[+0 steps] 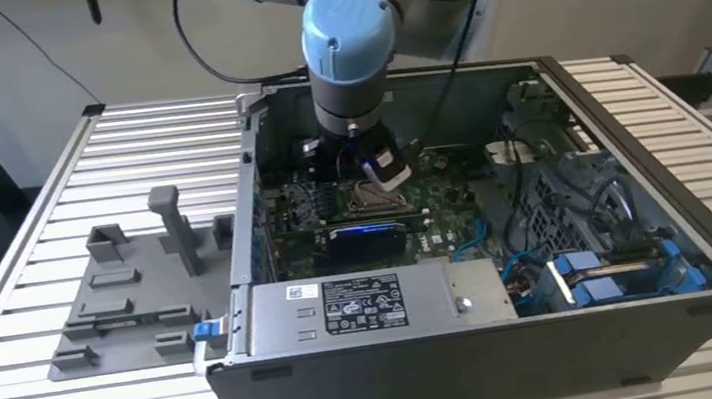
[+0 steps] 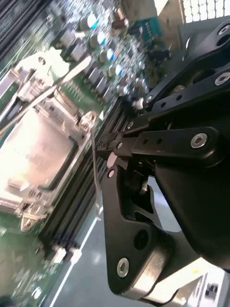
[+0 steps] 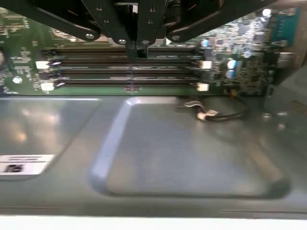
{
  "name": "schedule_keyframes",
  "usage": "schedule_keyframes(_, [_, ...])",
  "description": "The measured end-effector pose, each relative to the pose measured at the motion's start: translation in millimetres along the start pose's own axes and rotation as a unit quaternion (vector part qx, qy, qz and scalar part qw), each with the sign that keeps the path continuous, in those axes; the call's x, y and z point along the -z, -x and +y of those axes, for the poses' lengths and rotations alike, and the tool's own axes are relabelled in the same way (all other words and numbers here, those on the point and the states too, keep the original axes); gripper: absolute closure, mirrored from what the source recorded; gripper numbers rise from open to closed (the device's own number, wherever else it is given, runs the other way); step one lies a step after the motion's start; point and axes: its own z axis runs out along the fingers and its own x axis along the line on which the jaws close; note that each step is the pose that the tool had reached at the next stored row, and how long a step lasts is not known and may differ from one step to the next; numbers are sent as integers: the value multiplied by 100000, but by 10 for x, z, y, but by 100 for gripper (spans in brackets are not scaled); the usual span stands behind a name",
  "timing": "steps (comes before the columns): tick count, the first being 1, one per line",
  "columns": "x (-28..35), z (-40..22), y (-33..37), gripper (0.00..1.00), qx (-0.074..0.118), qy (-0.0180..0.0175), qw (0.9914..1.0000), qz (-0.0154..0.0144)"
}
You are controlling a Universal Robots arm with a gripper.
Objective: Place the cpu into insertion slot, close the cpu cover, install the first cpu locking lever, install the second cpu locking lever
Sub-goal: 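Install the first cpu locking lever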
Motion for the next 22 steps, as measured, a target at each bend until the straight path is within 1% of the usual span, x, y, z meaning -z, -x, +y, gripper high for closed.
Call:
schedule_keyframes(2, [2,-5,-12,89,4,-24,100000,-4])
schedule_keyframes(6, [23,-45,-18,89,9,-24,100000,-2])
schedule_keyframes(12, [-6,-61,-18,89,59,-68,100000,-113])
schedule_keyframes(15, [-16,-65,0,89,65,-68,100000,-119])
schedule_keyframes(19, [-22,-68,53,89,68,-64,100000,-124])
schedule_keyframes(22, [-15,-68,61,89,43,-45,100000,-92])
